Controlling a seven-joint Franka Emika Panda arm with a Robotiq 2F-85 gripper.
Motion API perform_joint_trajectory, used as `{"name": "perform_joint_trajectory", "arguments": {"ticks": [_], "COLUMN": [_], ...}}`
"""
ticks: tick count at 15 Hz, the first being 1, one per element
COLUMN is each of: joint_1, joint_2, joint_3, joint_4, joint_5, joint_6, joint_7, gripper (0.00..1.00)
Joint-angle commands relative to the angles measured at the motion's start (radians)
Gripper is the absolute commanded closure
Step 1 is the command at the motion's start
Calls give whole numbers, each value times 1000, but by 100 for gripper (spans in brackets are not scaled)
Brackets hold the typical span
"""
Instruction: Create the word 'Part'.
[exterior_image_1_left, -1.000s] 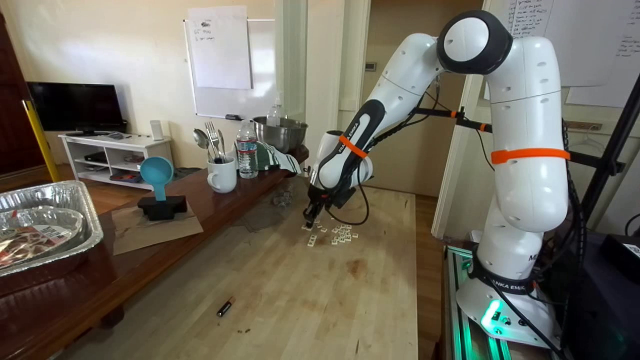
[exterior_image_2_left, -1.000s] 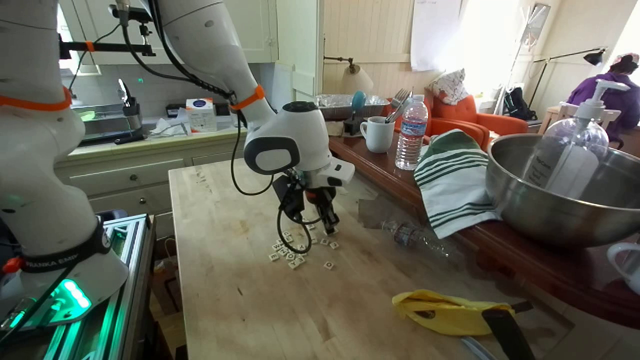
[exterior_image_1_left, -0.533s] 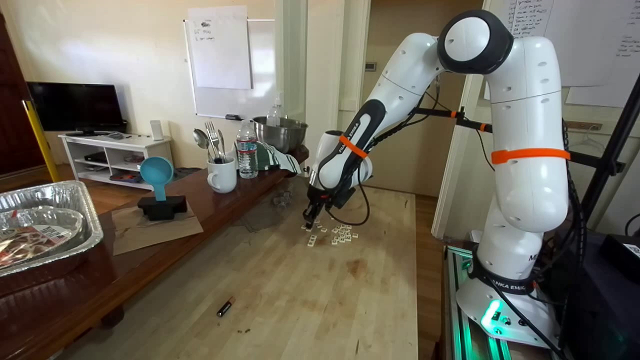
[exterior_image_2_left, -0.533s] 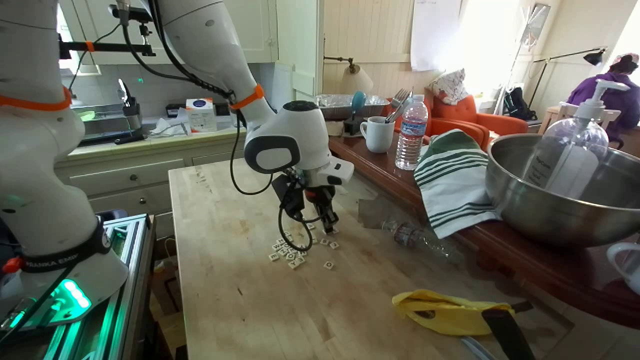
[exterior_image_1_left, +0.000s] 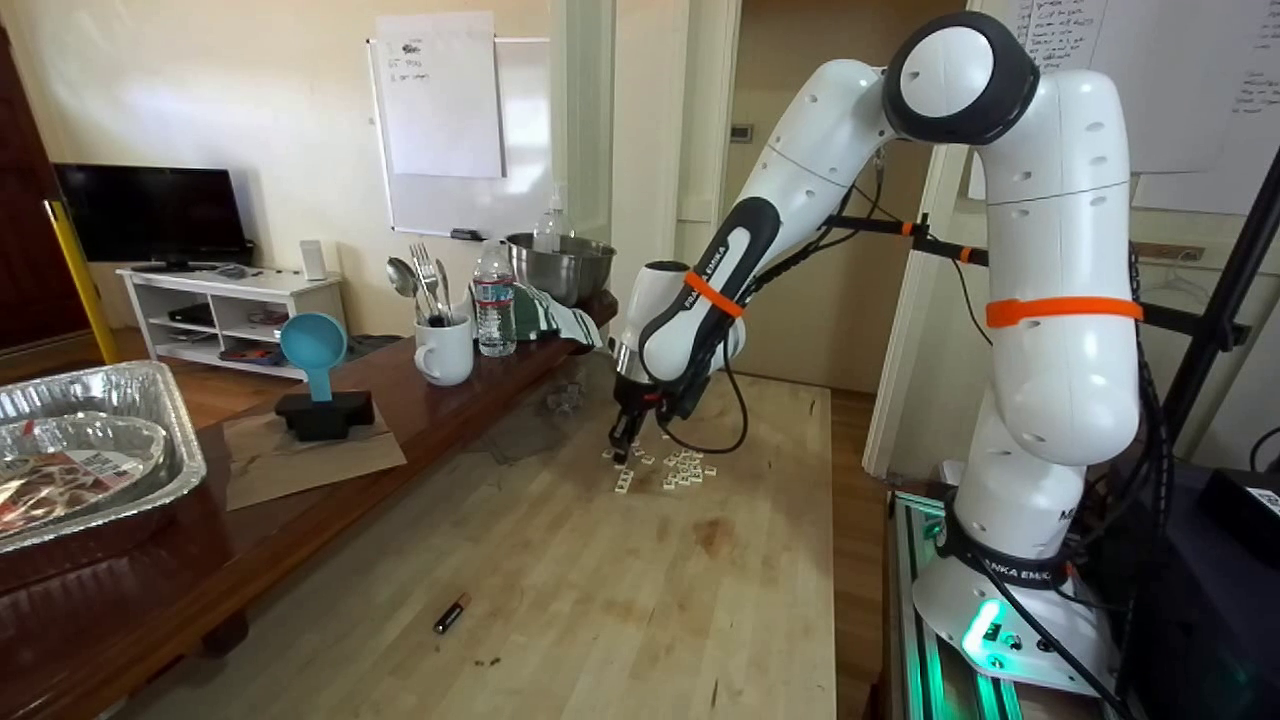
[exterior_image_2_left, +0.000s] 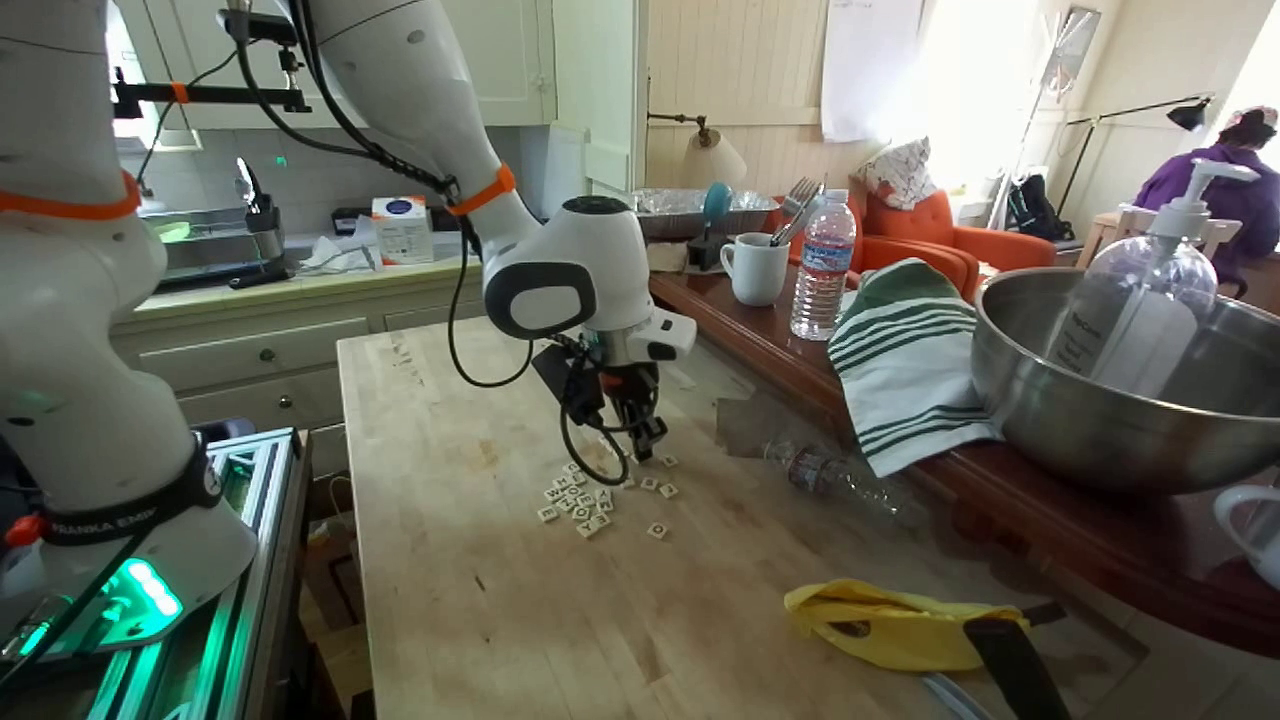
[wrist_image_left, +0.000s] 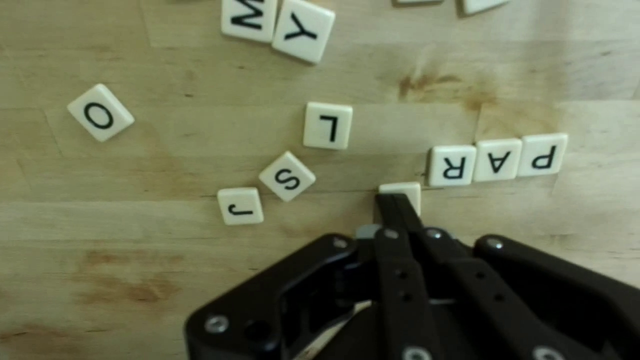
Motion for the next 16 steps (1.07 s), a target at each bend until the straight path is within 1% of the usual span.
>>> {"name": "perform_joint_trajectory", "arguments": {"ticks": [1, 5, 16], "joint_1": [37, 53, 61], "joint_2": [-5, -13, -7], "joint_3": [-36, -52, -37], "joint_4": [-39, -45, -42], "joint_5": [-62, -98, -76], "joint_6": [-49, -60, -67], "joint_7": [21, 29, 25], "gripper": [100, 100, 100]}}
